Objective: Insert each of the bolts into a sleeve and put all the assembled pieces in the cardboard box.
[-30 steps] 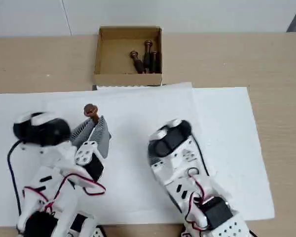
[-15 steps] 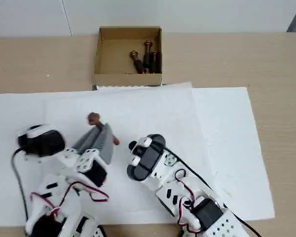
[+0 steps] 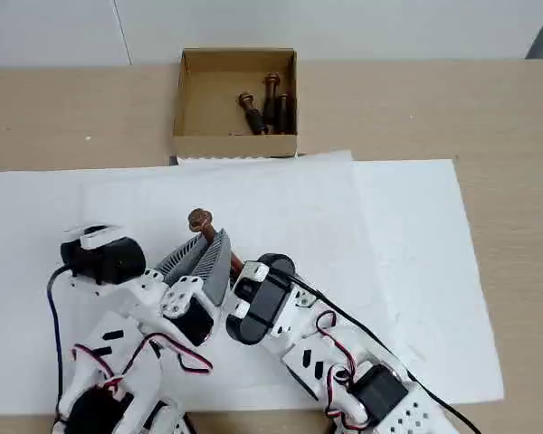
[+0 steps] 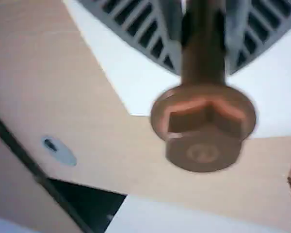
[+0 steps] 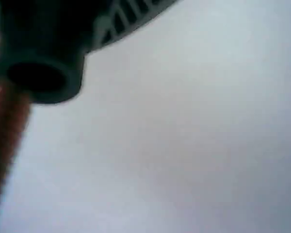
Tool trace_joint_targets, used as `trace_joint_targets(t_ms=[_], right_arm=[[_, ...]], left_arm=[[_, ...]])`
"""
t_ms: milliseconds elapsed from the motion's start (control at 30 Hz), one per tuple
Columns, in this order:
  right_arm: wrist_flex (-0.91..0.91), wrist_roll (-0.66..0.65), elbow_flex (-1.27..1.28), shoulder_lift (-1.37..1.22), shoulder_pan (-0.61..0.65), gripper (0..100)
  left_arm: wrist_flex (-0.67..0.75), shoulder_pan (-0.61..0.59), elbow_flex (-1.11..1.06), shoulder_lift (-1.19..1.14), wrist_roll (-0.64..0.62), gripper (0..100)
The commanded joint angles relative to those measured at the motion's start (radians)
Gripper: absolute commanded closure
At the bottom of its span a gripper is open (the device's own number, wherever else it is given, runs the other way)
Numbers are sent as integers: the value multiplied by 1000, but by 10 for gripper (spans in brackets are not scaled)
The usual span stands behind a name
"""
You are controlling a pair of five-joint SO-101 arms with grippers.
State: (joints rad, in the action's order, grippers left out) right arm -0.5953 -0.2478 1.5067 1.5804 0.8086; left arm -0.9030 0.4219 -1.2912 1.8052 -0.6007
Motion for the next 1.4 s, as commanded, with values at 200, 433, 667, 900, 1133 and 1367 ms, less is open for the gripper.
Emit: trace_joint_targets(t_ms=[200, 433, 667, 900, 1133, 1367], right_arm=[[25, -6, -55, 5, -35, 996], [25, -6, -58, 5, -67, 996], [25, -6, -72, 5, -65, 996], [25, -9, -72, 5, -65, 996], [25, -9, -72, 5, -65, 996], [25, -9, -72, 5, -71, 996]], left_arm=[[37, 3, -25, 11, -11, 995], [49, 3, -64, 11, -41, 995], [158, 6, -87, 11, -41, 995], [180, 6, -148, 11, -38, 995], [167, 11, -191, 11, -38, 995], [23, 12, -188, 11, -38, 995]])
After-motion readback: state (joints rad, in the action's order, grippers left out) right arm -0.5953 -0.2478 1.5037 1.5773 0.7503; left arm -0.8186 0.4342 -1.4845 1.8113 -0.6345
